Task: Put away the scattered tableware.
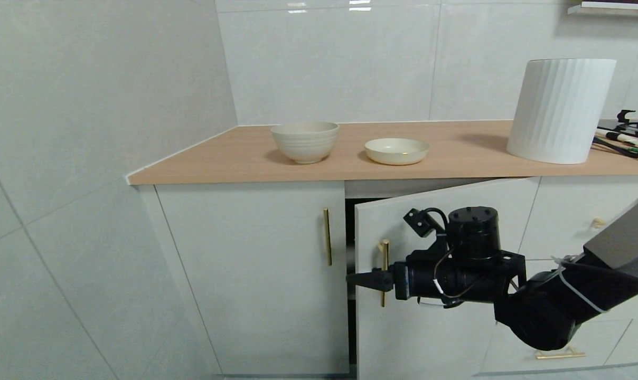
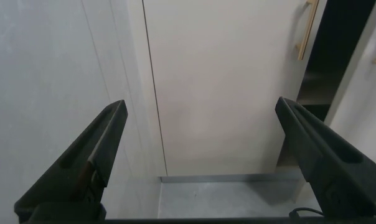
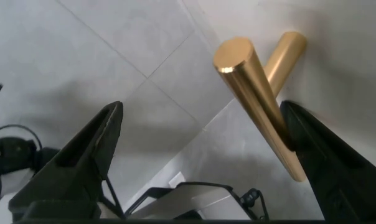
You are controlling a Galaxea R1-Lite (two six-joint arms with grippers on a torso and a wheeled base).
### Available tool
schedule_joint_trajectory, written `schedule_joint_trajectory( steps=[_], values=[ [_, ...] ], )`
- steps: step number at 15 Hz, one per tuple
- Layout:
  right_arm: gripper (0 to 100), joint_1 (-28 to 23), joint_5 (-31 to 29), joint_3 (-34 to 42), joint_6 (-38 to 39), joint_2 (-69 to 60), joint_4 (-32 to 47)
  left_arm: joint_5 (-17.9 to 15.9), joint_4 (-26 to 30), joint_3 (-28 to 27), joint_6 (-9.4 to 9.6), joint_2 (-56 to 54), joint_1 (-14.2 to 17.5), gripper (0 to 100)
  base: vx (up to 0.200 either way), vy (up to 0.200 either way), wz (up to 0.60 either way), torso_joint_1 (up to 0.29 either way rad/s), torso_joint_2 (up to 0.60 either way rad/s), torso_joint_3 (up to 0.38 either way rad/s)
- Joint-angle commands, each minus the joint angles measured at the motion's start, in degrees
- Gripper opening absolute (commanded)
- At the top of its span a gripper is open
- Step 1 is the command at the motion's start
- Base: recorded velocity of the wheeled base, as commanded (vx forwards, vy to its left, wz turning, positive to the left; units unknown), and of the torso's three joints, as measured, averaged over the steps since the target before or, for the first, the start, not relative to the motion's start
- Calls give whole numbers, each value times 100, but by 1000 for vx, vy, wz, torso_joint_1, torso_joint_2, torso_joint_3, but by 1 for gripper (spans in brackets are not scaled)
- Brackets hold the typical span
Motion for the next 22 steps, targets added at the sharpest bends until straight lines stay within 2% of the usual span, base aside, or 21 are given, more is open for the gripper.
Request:
schedule_joint_trajectory(
  steps=[1, 3, 6, 7, 8, 9, 10, 11, 12, 13, 14, 15, 16, 18, 19, 21, 22],
  values=[
    [100, 102, 19, 257, -1, -205, -314, -1, -1, 0, 6, 0, -7, 100, 0, 0, 0, 0, 0, 0],
    [100, 128, 19, 292, -1, -205, -350, -1, -1, 0, -2, 0, 2, 100, 0, 0, 0, 0, 0, 0],
    [100, 137, 19, 275, 7, -188, -350, -45, -19, -53, 138, 0, -7, 100, 0, 0, 0, 0, 0, 0],
    [100, 137, 10, 266, 7, -188, -350, -230, 52, -396, 121, 26, -7, 100, 0, 0, 0, 0, 0, 0],
    [100, 137, 10, 248, 7, -170, -350, -660, 359, -905, 42, 246, -42, 100, 0, 0, 0, 0, 0, 0],
    [100, 137, 10, 239, 7, -161, -350, -871, 535, -1178, -55, 413, -77, 100, 0, 0, 0, 0, 0, 0],
    [100, 137, 10, 213, 16, -144, -358, -1803, 948, -2127, -556, 1248, -147, 100, 0, 0, 0, 0, 0, 0],
    [100, 137, 10, 213, 25, -117, -394, -2383, 957, -2479, -785, 1819, -147, 100, 0, 0, 0, 0, 0, 0],
    [100, 146, 10, 178, 25, -73, -499, -3060, 948, -2892, -1119, 2698, -147, 100, 0, 0, 0, 0, 0, 0],
    [100, 155, 10, 143, 34, -3, -552, -3403, 904, -3155, -1259, 3366, -147, 100, 0, 0, 0, 0, 0, 0],
    [100, 234, 10, 64, 34, 94, -604, -3772, 720, -3375, -1250, 4228, -200, 100, 0, 0, 0, 0, 0, 0],
    [100, 251, -8, -7, 43, 199, -613, -4035, 359, -3516, -1250, 4975, -393, 100, 0, 0, 0, 0, 0, 0],
    [100, 295, -8, -33, 34, 261, -613, -4053, -177, -3586, -1277, 5757, -692, 100, 0, 0, 0, 0, 0, 0],
    [100, 330, -8, -86, 43, 357, -613, -3965, -1135, -3612, -1286, 6899, -912, 100, 0, 0, 0, 0, 0, 0],
    [100, 348, -8, -112, 43, 384, -613, -3842, -1759, -3621, -1338, 7664, -1193, 100, 0, 0, 0, 0, 0, 0],
    [100, 366, -8, -121, 43, 384, -622, -3534, -2770, -3691, -1690, 8771, -1571, 100, 0, 0, 0, 0, 0, 0],
    [100, 366, -8, -121, 51, 392, -622, -3517, -3350, -3683, -1962, 9255, -1738, 100, 0, 0, 0, 0, 0, 0]
  ],
)
